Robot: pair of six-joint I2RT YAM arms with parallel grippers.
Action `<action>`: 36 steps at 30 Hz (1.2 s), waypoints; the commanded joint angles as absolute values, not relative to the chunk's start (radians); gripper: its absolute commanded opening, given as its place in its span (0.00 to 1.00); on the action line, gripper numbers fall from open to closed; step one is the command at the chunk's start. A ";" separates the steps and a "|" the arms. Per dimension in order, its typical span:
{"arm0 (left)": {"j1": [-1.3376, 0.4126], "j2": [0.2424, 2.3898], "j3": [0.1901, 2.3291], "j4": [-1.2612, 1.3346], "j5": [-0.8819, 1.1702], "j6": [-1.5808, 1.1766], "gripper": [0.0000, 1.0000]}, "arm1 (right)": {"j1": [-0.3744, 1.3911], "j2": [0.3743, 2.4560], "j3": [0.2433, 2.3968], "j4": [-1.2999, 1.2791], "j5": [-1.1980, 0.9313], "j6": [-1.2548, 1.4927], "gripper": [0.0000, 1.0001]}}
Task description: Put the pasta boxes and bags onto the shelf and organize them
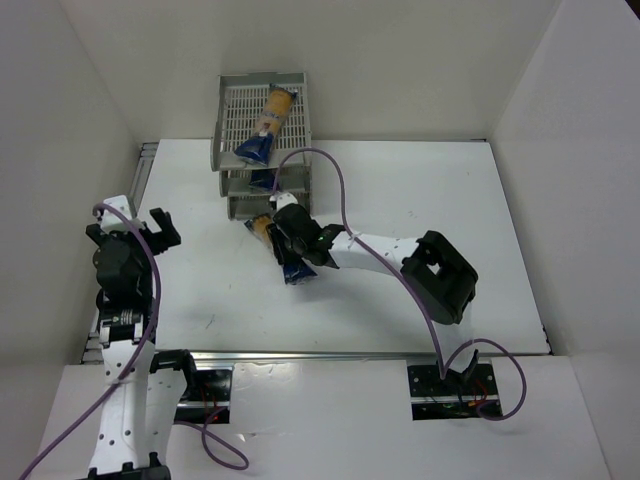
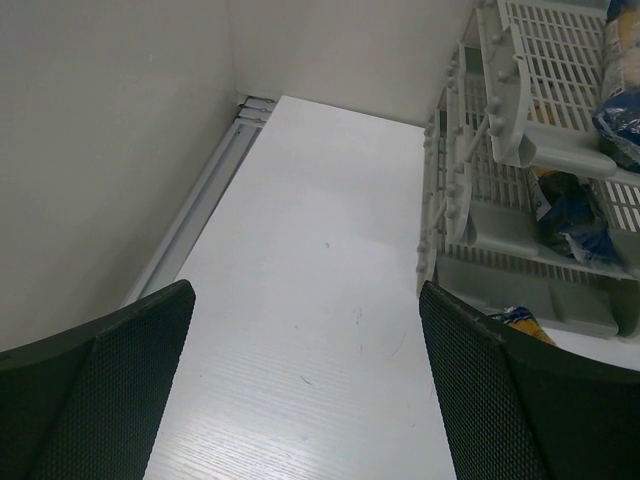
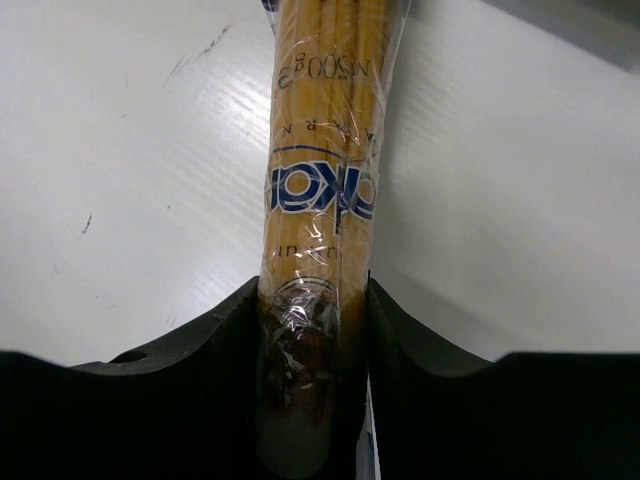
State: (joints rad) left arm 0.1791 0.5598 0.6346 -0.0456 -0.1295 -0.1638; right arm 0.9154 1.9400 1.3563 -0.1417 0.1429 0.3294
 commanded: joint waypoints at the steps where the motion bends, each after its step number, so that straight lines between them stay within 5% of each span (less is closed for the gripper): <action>1: 0.190 0.549 0.667 -0.008 -0.133 -0.186 1.00 | 0.913 1.868 1.427 0.058 0.218 0.311 0.00; 12: 0.199 0.568 0.667 -0.008 -0.115 -0.186 1.00 | 0.893 1.851 1.399 0.107 0.302 0.311 0.00; 29: 0.199 0.586 0.676 -0.008 -0.124 -0.167 1.00 | 0.841 2.158 1.677 0.175 0.439 0.327 0.00; 32: 0.199 0.586 0.667 0.001 -0.124 -0.167 1.00 | 0.841 2.158 1.645 0.175 0.448 0.301 0.32; 33: 0.199 0.586 0.667 0.002 -0.124 -0.167 1.00 | 0.841 2.146 1.616 0.175 0.425 0.285 0.64; 36: 0.199 0.595 0.667 0.002 -0.124 -0.167 1.00 | 0.841 2.096 1.550 0.175 0.333 0.247 0.90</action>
State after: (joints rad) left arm 0.1932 0.5941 0.6361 -0.0448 -0.1291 -0.1619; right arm 0.8375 2.1864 1.5814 0.0498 0.3599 0.2768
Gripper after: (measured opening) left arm 1.001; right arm 0.869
